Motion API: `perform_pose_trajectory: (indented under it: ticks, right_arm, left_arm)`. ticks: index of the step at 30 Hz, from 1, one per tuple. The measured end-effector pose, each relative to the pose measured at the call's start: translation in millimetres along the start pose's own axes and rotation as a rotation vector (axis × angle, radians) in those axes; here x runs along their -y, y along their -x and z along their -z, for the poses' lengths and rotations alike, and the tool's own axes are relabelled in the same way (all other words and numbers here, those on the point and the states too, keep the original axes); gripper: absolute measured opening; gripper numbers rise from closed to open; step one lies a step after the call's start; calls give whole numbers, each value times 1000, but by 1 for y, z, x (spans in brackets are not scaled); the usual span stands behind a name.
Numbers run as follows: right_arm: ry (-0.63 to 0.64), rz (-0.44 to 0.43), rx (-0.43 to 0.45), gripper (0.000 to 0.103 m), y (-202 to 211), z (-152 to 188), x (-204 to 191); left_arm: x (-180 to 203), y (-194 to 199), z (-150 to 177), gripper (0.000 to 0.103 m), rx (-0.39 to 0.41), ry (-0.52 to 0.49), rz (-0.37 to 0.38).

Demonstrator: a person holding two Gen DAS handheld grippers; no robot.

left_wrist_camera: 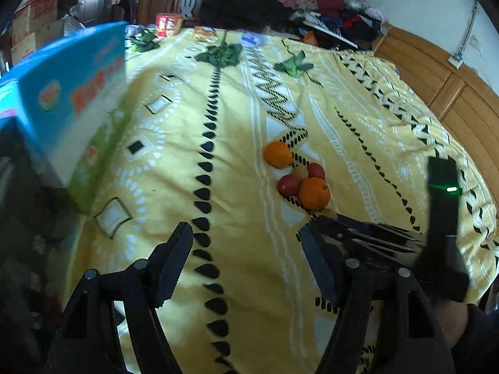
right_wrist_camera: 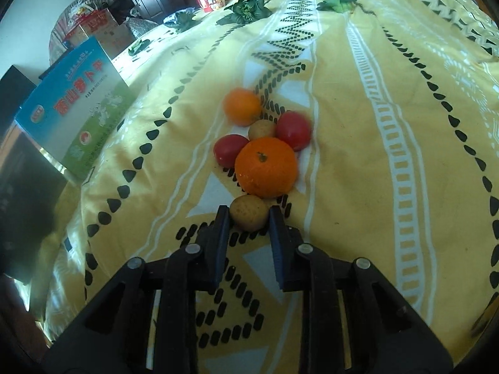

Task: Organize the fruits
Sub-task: 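Close the left tool on a red plum while the right tool grasps a brown kiwi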

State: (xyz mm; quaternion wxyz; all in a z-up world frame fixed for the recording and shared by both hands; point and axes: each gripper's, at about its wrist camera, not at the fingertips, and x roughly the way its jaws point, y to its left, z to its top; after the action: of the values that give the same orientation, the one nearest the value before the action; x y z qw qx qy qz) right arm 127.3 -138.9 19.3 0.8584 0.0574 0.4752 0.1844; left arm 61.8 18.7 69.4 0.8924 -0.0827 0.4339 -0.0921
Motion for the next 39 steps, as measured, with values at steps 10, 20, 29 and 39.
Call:
perform_pose_trajectory:
  ticks: [10,20,29,39]
  right_arm:
    - [-118,-57,71,26,49,20,35]
    - [-162,-75,68,26,47,26,54]
    - [-168,-78,67,26,46,30,56]
    - [-140,-63,90,26,56,27,49]
  left_arm:
    - [41,-88,-17,55,-91,-298,-6]
    - [47,-116,-34,55,-96,-350,32]
    - [50,-124,-40,35,-88,-350,85]
    - [49,-89,-34,27,-8,-291,85]
